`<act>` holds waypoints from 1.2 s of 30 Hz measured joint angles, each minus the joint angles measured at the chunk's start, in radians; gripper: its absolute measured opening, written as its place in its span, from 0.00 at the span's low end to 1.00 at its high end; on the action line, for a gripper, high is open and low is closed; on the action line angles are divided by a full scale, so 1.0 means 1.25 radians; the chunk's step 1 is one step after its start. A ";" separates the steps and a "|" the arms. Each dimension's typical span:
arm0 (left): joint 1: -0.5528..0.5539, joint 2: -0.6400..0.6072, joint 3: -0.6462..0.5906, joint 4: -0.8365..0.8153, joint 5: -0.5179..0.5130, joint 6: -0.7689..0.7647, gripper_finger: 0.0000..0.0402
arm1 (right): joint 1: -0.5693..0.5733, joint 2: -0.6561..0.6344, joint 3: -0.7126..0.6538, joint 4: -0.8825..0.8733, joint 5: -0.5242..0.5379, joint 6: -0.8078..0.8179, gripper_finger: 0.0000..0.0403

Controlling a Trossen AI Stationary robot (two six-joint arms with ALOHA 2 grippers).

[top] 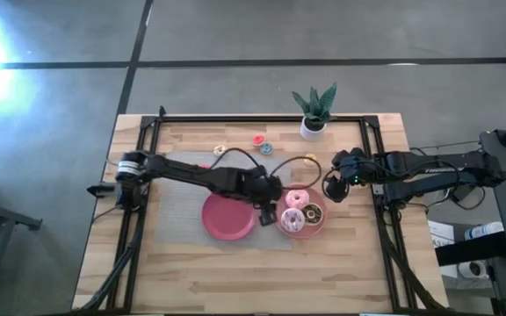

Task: Pick & Place donuts
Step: Put the small orange donut on the pink plate

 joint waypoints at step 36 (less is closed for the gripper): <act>0.569 -0.410 -0.632 -0.041 0.269 -0.137 0.47 | 0.000 0.030 -0.008 0.080 0.015 0.189 0.56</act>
